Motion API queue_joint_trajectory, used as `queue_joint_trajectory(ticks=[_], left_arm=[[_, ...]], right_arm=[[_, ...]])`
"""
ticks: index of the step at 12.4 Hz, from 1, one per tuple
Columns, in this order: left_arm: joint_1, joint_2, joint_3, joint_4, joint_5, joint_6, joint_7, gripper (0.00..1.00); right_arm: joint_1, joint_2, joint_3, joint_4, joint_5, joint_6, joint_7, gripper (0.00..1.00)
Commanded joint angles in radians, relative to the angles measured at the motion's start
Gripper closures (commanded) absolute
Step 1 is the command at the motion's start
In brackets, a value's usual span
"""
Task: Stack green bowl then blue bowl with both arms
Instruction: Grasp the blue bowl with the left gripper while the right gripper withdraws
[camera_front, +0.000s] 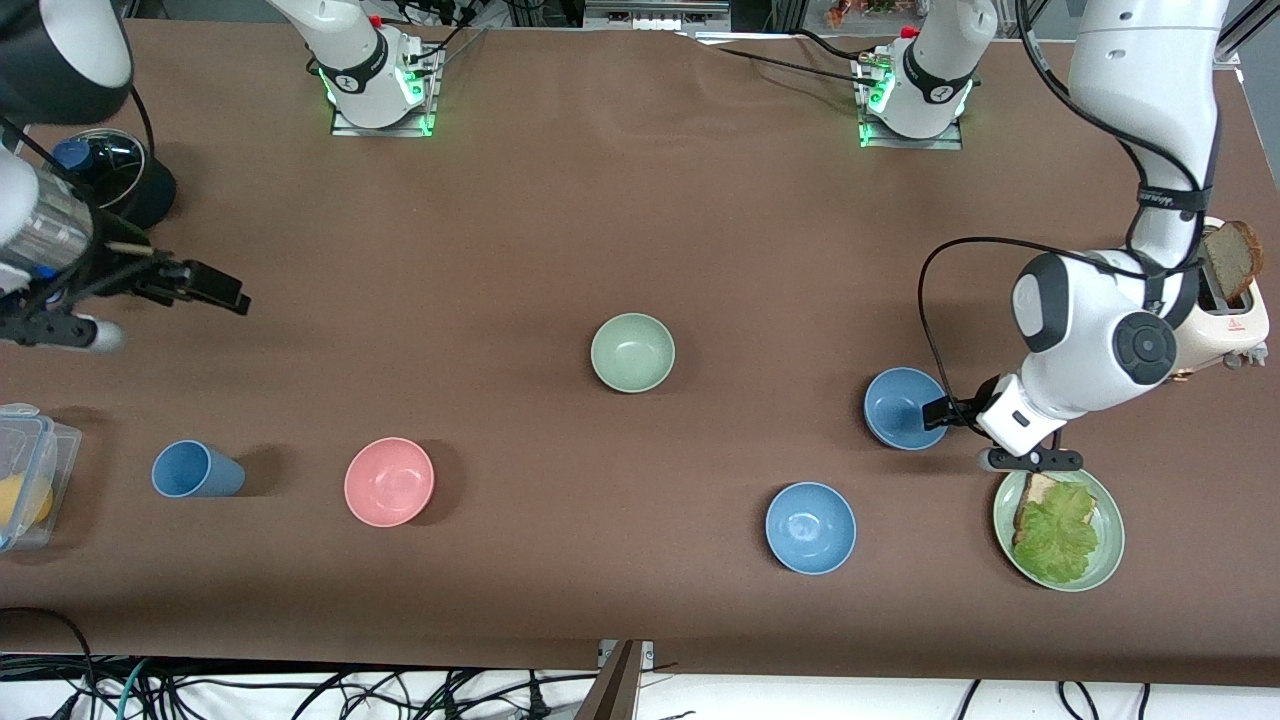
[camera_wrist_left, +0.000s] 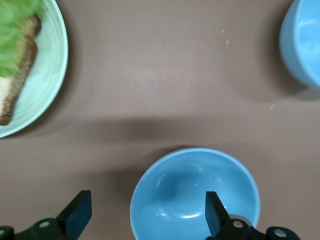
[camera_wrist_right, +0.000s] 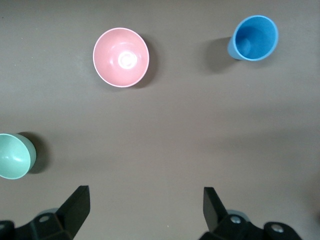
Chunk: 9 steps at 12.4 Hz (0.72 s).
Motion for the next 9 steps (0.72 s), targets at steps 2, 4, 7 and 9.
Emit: queue_joint_trajectory(ticks=[2, 4, 7, 9], left_arm=[[-0.001, -0.009, 0.004, -0.090, -0.104, 0.091, 0.136, 0.00], [0.000, 0.011, 0.005, -0.141, -0.199, 0.169, 0.238, 0.01], [0.000, 0.016, 0.005, -0.161, -0.240, 0.192, 0.288, 0.53], [0.000, 0.013, 0.005, -0.161, -0.240, 0.189, 0.299, 1.00]], right_arm=[[0.159, -0.055, -0.161, -0.064, 0.003, -0.008, -0.029, 0.00], [0.167, -0.054, -0.160, -0.064, -0.003, -0.008, -0.029, 0.00], [0.168, -0.037, -0.160, -0.040, -0.013, -0.001, -0.063, 0.00], [0.167, -0.032, -0.160, -0.040, -0.047, 0.006, -0.069, 0.00]])
